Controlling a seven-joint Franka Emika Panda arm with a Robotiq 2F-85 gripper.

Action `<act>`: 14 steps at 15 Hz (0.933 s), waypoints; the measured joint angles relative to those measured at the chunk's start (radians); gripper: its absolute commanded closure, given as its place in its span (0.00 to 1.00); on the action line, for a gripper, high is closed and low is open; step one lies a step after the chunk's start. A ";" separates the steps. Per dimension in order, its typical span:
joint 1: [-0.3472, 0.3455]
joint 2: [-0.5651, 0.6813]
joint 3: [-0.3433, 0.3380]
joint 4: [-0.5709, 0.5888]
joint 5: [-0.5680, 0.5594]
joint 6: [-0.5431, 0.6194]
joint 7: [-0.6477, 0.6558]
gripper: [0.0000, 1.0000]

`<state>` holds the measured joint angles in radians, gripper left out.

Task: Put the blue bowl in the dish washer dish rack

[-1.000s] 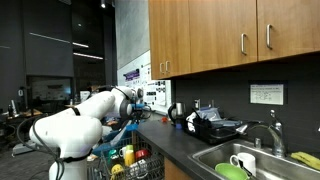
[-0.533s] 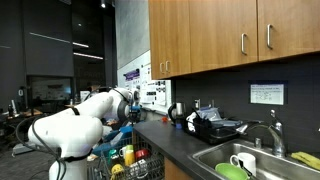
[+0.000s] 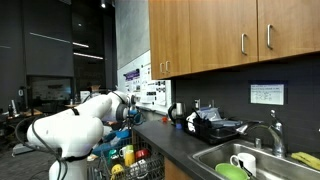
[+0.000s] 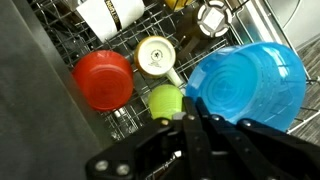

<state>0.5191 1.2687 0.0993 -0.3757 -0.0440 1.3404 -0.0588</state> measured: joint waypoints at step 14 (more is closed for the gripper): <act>0.064 0.094 0.025 0.005 0.001 0.065 -0.163 0.99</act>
<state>0.5829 1.3632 0.1243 -0.3707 -0.0435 1.4055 -0.2220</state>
